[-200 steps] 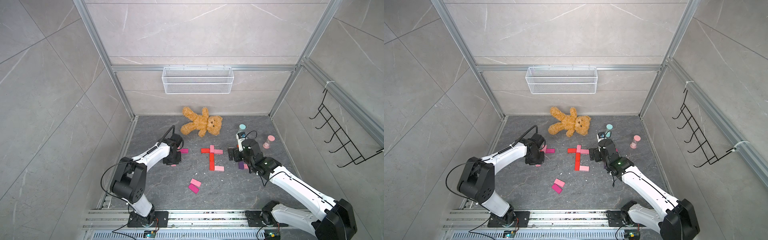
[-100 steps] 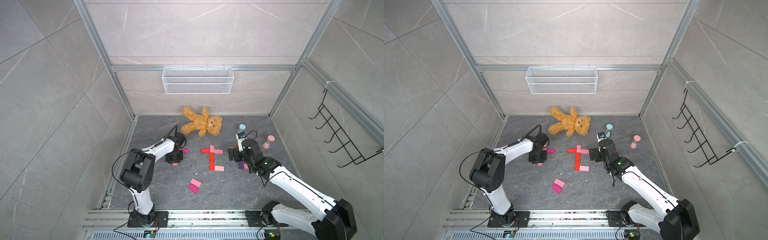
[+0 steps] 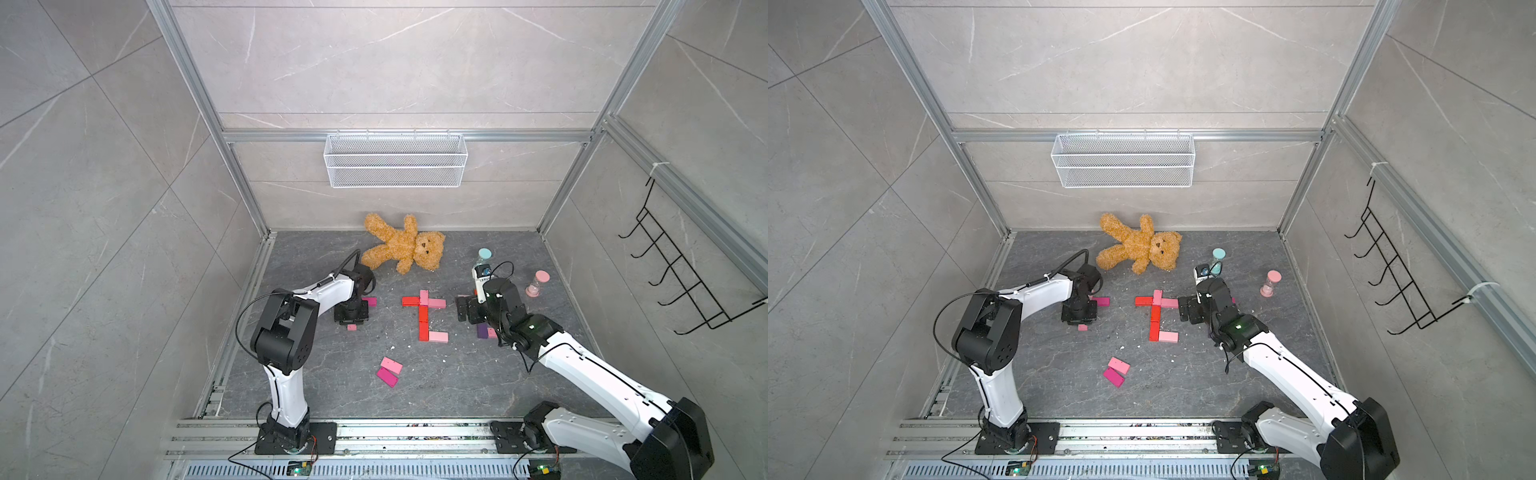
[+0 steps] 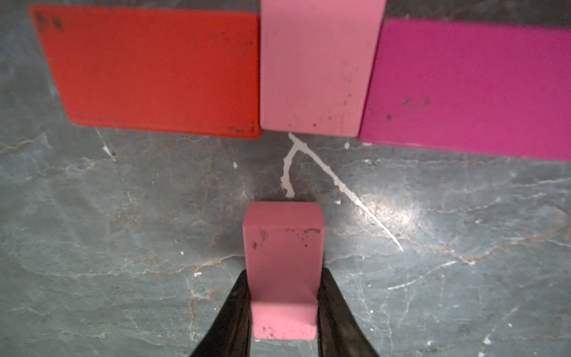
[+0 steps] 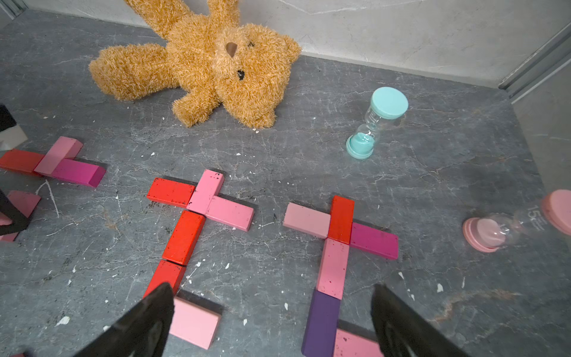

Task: Assemble the letter t with building blocks
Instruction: Assemble the building block at the center of the board.

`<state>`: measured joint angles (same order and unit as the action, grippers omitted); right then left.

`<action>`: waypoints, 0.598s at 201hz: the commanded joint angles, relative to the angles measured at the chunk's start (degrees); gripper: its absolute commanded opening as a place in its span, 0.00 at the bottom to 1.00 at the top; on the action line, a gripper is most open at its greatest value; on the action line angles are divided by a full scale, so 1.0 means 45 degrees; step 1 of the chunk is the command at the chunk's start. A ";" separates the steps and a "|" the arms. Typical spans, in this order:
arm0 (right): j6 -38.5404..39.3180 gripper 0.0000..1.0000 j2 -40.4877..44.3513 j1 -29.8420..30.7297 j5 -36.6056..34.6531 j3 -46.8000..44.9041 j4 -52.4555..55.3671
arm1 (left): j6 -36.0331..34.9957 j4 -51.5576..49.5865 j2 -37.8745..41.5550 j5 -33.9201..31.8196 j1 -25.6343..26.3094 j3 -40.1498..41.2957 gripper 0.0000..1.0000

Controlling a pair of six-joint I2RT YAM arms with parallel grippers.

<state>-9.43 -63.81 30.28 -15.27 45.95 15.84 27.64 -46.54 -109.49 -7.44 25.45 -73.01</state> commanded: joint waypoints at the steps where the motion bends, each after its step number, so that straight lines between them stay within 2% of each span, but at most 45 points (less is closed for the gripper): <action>1: 0.0080 1.00 -0.0066 -0.0052 -0.0179 0.0276 0.0304 | -0.0273 -0.0187 -0.0265 -0.0124 -0.0064 -0.0459 0.00; 120: 0.0060 1.00 -0.0177 -0.0030 -0.0299 0.0257 0.0309 | -0.0498 -0.0185 -0.0824 0.0101 -0.0322 -0.0825 0.00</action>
<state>-9.43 -64.14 30.28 -15.51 45.95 16.08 26.55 -46.63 -111.18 -6.92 24.71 -75.26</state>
